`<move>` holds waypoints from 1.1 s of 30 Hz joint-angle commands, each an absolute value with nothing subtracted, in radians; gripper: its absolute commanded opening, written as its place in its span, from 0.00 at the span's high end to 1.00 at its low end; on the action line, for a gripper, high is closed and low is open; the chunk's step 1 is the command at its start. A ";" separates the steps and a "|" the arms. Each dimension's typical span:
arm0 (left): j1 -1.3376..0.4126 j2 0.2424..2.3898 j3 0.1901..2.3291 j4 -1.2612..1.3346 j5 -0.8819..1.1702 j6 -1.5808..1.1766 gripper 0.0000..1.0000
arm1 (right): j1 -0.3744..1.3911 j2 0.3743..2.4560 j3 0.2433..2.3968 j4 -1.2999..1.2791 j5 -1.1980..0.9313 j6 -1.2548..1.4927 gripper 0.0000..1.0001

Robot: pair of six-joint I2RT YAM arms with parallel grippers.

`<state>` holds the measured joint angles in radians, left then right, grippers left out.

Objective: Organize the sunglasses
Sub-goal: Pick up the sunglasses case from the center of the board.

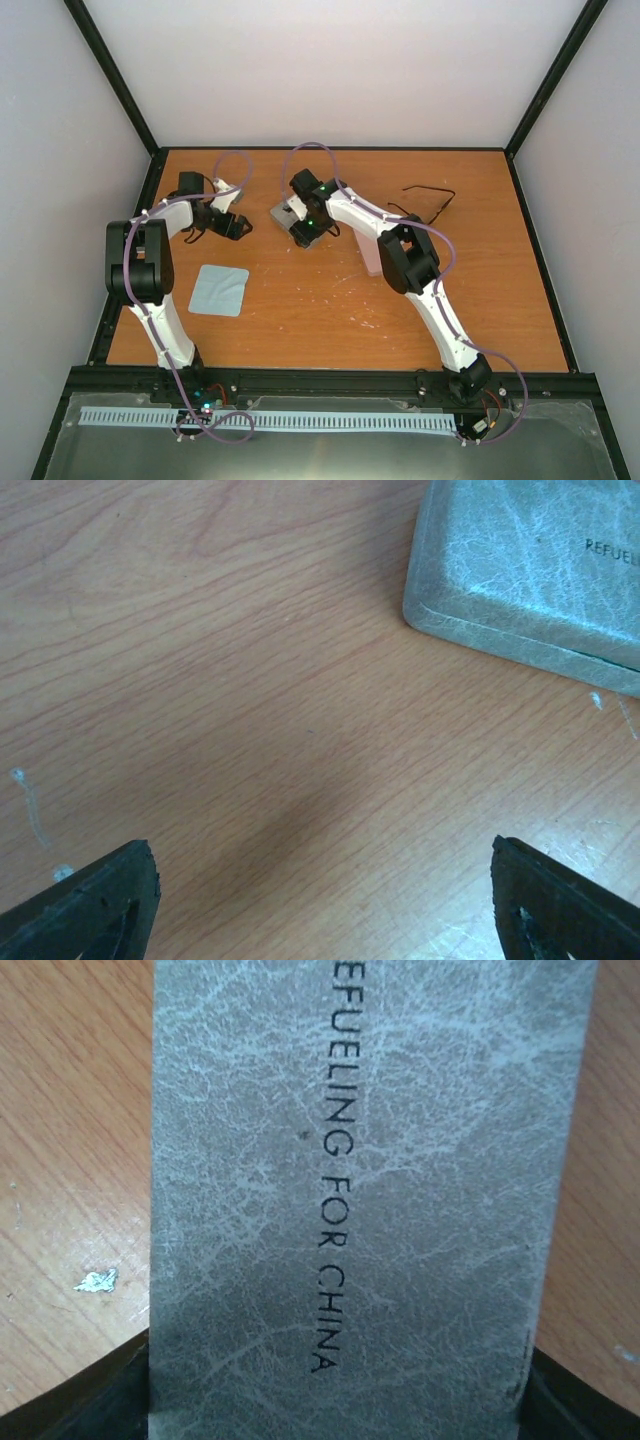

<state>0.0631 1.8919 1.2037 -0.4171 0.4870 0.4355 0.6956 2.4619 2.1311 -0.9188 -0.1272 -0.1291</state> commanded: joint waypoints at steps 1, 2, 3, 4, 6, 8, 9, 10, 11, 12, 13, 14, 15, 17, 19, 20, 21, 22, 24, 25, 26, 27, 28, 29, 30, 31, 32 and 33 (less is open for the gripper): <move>0.067 1.897 1.208 -0.411 0.538 0.426 0.10 | 0.696 2.439 2.157 -0.955 -0.152 -0.109 0.34; 0.061 1.897 1.207 -0.420 0.550 0.426 0.10 | 0.693 2.426 2.155 -0.955 -0.174 -0.104 0.34; 0.051 1.893 1.205 -0.426 0.562 0.428 0.10 | 0.689 2.411 2.154 -0.957 -0.208 -0.098 0.34; 0.040 1.886 1.200 -0.431 0.575 0.426 0.09 | 0.680 2.398 2.150 -0.957 -0.250 -0.086 0.35; 0.006 1.869 1.188 -0.440 0.608 0.425 0.08 | 0.656 2.368 2.124 -0.946 -0.378 -0.052 0.37; -0.024 1.855 1.183 -0.451 0.649 0.412 0.07 | 0.632 2.328 2.067 -0.915 -0.504 -0.015 0.40; -0.033 1.850 1.182 -0.454 0.676 0.399 0.06 | 0.622 2.304 2.035 -0.896 -0.561 -0.005 0.40; -0.037 1.847 1.179 -0.454 0.707 0.387 0.05 | 0.617 2.280 1.997 -0.875 -0.595 0.004 0.40; -0.040 1.844 1.180 -0.455 0.738 0.377 0.04 | 0.614 2.255 1.949 -0.857 -0.632 0.012 0.40; -0.040 1.843 1.182 -0.456 0.770 0.365 0.04 | 0.611 2.234 1.919 -0.835 -0.667 0.024 0.39; -0.040 1.842 1.184 -0.457 0.795 0.355 0.03 | 0.608 2.213 1.893 -0.819 -0.703 0.034 0.39; -0.041 1.841 1.185 -0.454 0.814 0.347 0.03 | 0.604 2.200 1.873 -0.806 -0.729 0.044 0.39; -0.044 1.841 1.186 -0.451 0.828 0.342 0.03 | 0.604 2.189 1.855 -0.790 -0.746 0.056 0.40; -0.046 1.844 1.190 -0.444 0.855 0.328 0.03 | 0.604 2.170 1.824 -0.766 -0.780 0.072 0.40; -0.046 1.850 1.206 -0.448 0.886 0.316 0.02 | 0.604 2.157 1.797 -0.748 -0.789 0.083 0.40; -0.046 1.852 1.214 -0.451 0.912 0.313 0.03 | 0.604 2.152 1.783 -0.741 -0.789 0.088 0.40; -0.046 1.852 1.219 -0.452 0.937 0.305 0.02 | 0.604 2.148 1.772 -0.734 -0.787 0.091 0.40; -0.046 1.850 1.223 -0.450 0.964 0.295 0.02 | 0.604 2.146 1.766 -0.728 -0.788 0.092 0.40; -0.046 1.850 1.229 -0.447 1.013 0.276 0.02 | 0.604 2.139 1.750 -0.716 -0.793 0.101 0.40; -0.046 1.852 1.230 -0.438 1.033 0.260 0.02 | 0.604 2.134 1.742 -0.707 -0.798 0.107 0.40; -0.046 1.854 1.231 -0.434 1.055 0.252 0.03 | 0.604 2.128 1.733 -0.695 -0.800 0.114 0.40; -0.046 1.858 1.233 -0.434 1.072 0.253 0.03 | 0.604 2.122 1.725 -0.684 -0.797 0.120 0.40; -0.046 1.860 1.235 -0.438 1.086 0.255 0.03 | 0.604 2.119 1.719 -0.679 -0.795 0.122 0.40; -0.046 1.862 1.238 -0.444 1.098 0.261 0.03 | 0.604 2.119 1.715 -0.679 -0.793 0.123 0.40; -0.046 1.862 1.239 -0.456 1.111 0.274 0.03 | 0.604 2.118 1.712 -0.677 -0.789 0.124 0.40; -0.046 1.862 1.239 -0.467 1.117 0.279 0.03 | 0.604 2.118 1.709 -0.675 -0.784 0.125 0.40; -0.046 1.858 1.235 -0.468 1.115 0.281 0.04 | 0.603 2.118 1.705 -0.671 -0.784 0.128 0.40; -0.045 1.856 1.228 -0.466 1.109 0.285 0.04 | 0.604 2.115 1.701 -0.661 -0.786 0.134 0.40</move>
<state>-0.0425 1.8778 1.2045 -0.4519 1.0332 0.2787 0.6006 2.1742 1.7088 -0.7216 -0.7574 0.1162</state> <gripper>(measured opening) 0.965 0.693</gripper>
